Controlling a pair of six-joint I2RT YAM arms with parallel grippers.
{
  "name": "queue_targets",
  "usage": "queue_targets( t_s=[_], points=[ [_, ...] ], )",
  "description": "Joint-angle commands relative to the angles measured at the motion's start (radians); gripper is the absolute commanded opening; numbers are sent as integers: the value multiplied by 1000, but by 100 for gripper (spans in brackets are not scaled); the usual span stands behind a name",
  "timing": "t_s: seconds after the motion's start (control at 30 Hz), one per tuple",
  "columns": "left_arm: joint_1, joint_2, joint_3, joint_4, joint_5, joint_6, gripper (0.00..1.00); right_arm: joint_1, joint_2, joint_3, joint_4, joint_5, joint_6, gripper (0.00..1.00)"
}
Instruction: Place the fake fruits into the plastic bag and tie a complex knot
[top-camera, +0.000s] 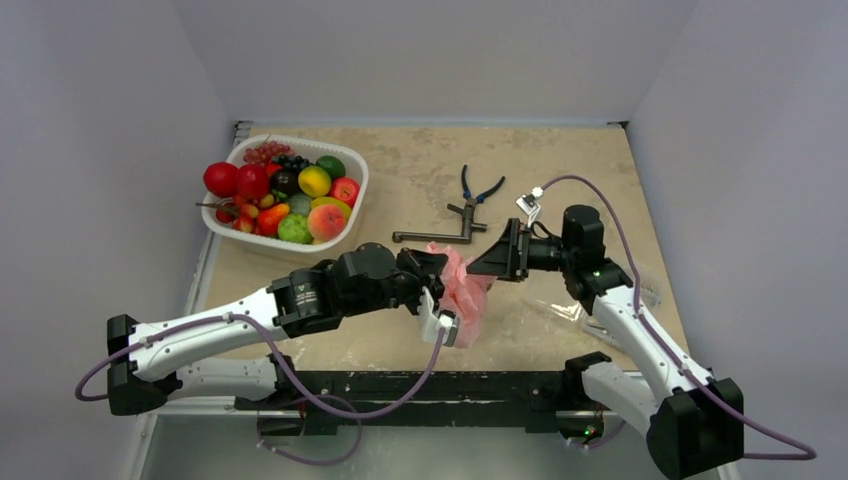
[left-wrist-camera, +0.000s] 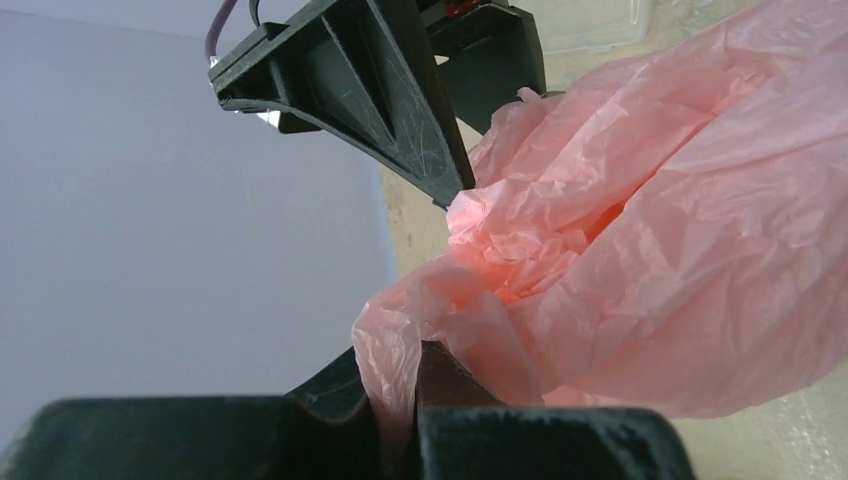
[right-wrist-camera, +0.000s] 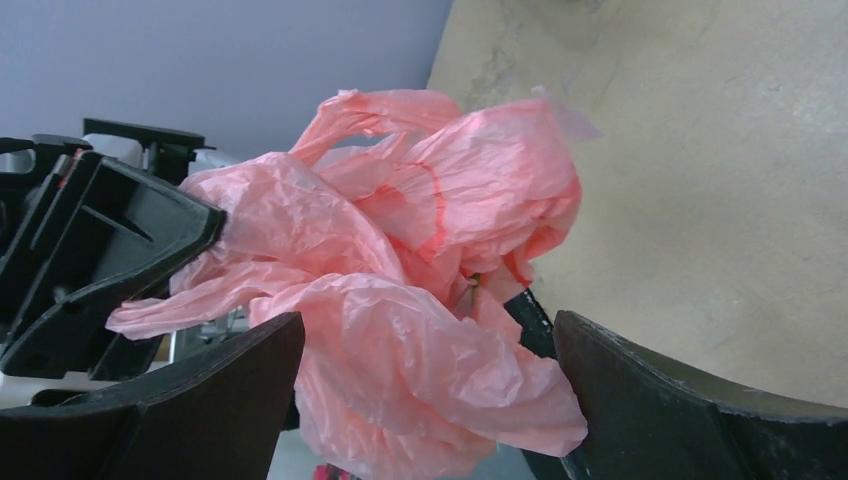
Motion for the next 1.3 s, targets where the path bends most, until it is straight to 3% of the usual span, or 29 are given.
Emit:
queue_targets(
  t_s=[0.0,0.07,0.1,0.13,0.33,0.57,0.87,0.9,1.0,1.03,1.07,1.1,1.27],
  points=[
    [-9,10,-9,136,-44,-11,0,12,-24,-5,131,-60,128,84],
    [-10,9,-8,149,-51,-18,0,11,-15,3,182,-58,151,46],
    [-10,6,-8,146,-55,-22,0,11,-11,22,175,-53,134,19],
    [-10,-2,-8,137,-58,-26,0,11,-8,52,133,-46,95,0],
    [-10,-133,-46,-83,-37,-51,0,-57,5,259,-224,78,-213,0],
    [-10,-356,-154,-568,82,-63,0,-240,36,351,-283,99,-349,0],
    [-10,-447,-329,-582,84,-158,0,-255,54,357,-195,156,-309,0],
    [-10,-449,-350,-555,46,-168,5,-256,51,353,-205,154,-310,0],
    [11,-399,-290,-553,-60,-243,36,-255,19,332,-253,146,-316,0],
    [59,-379,-213,-623,14,-264,60,-255,3,318,-263,154,-307,0],
    [115,-362,-128,-689,125,-297,93,-255,-17,297,-256,161,-288,0],
    [165,-343,-49,-727,194,-366,99,-255,-38,267,-231,163,-260,0],
    [199,-223,263,-773,399,-652,100,-254,-89,160,-141,191,-114,0]
  ],
)
